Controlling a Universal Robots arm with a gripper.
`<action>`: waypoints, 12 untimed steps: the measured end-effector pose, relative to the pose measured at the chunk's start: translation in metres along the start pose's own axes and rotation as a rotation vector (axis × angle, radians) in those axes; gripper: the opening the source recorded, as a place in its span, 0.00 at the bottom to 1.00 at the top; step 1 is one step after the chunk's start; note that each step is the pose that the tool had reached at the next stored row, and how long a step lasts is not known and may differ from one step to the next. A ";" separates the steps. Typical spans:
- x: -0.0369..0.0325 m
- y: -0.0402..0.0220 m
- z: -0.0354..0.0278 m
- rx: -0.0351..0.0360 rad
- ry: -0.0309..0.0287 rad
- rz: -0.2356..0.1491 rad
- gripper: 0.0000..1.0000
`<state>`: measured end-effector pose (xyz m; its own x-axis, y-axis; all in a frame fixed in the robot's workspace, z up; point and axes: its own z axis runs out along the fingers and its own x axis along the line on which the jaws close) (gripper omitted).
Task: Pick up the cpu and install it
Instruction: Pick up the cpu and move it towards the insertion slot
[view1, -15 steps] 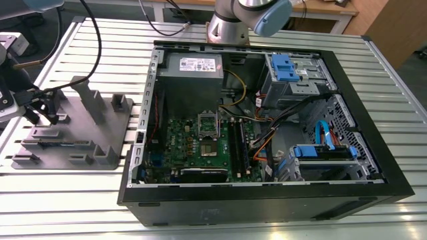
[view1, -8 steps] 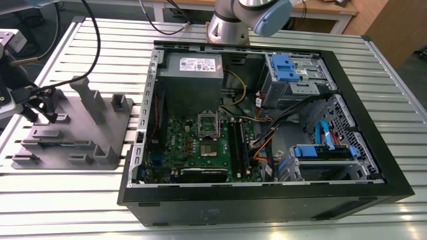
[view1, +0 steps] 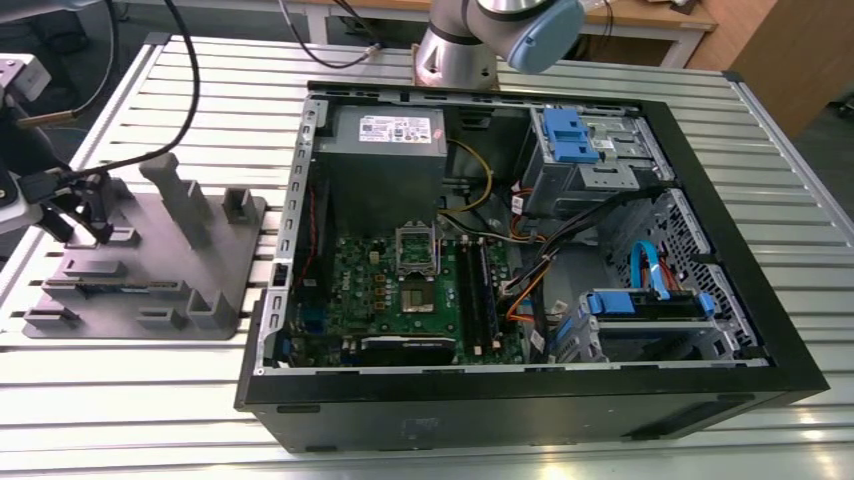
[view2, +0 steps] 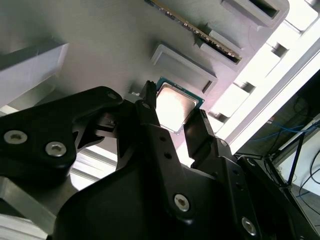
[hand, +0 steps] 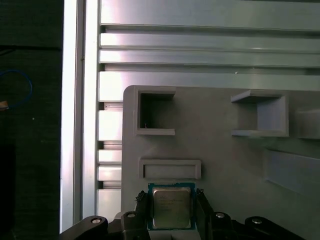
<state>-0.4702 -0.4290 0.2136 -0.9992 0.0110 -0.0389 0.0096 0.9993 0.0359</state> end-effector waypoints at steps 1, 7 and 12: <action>-0.0001 0.0001 -0.0014 -0.0001 -0.0001 0.000 0.47; -0.0004 0.0003 -0.0087 -0.0001 -0.0002 0.000 0.47; -0.0004 0.0003 -0.0091 -0.0001 -0.0001 0.000 0.47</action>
<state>-0.4701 -0.4290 0.2228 -0.9992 0.0110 -0.0390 0.0096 0.9993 0.0359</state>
